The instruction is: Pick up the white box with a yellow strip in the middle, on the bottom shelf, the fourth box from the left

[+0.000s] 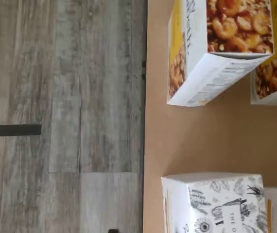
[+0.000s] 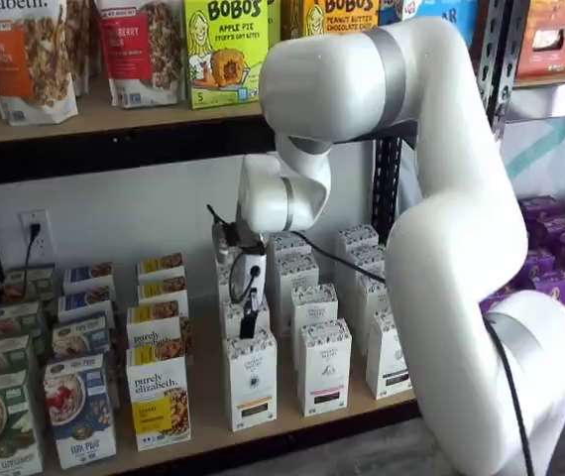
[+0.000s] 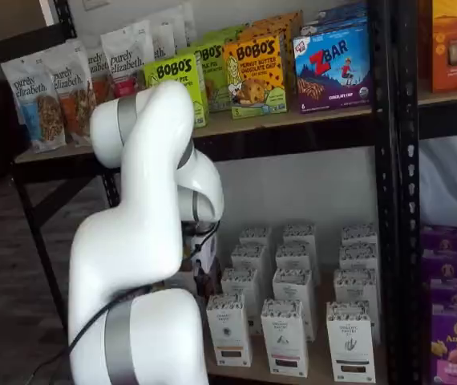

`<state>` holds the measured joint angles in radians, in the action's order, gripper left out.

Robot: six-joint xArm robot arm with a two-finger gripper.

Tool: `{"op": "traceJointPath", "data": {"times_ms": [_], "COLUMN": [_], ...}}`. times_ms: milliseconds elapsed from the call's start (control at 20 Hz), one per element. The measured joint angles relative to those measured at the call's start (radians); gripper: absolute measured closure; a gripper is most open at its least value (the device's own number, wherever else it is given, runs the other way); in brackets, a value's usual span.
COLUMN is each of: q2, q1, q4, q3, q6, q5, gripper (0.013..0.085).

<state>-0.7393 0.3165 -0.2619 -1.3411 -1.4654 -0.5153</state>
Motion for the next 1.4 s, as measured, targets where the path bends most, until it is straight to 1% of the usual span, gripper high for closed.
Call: {"op": "traceJointPath", "data": {"times_ms": [150, 450, 550, 950, 1200, 1400], "q2": [-0.015, -0.048, -0.063, -0.135, -0.183, -0.220], "q1": [0.001, 0.008, 0.009, -0.003, -0.015, -0.025], "q4": [0.012, 0.015, 0.022, 0.079, 0.130, 0.153], "q3": [-0.017, -0.040, -0.052, -0.130, -0.178, -0.221], "q6": [0.011, 0.019, 0.026, 0.063, 0.093, 0.103], "q5": [-0.006, 0.016, 0.024, 0.004, 0.003, -0.011], "gripper": [0.0130, 0.0130, 0.0130, 0.0130, 0.0130, 0.0130]}}
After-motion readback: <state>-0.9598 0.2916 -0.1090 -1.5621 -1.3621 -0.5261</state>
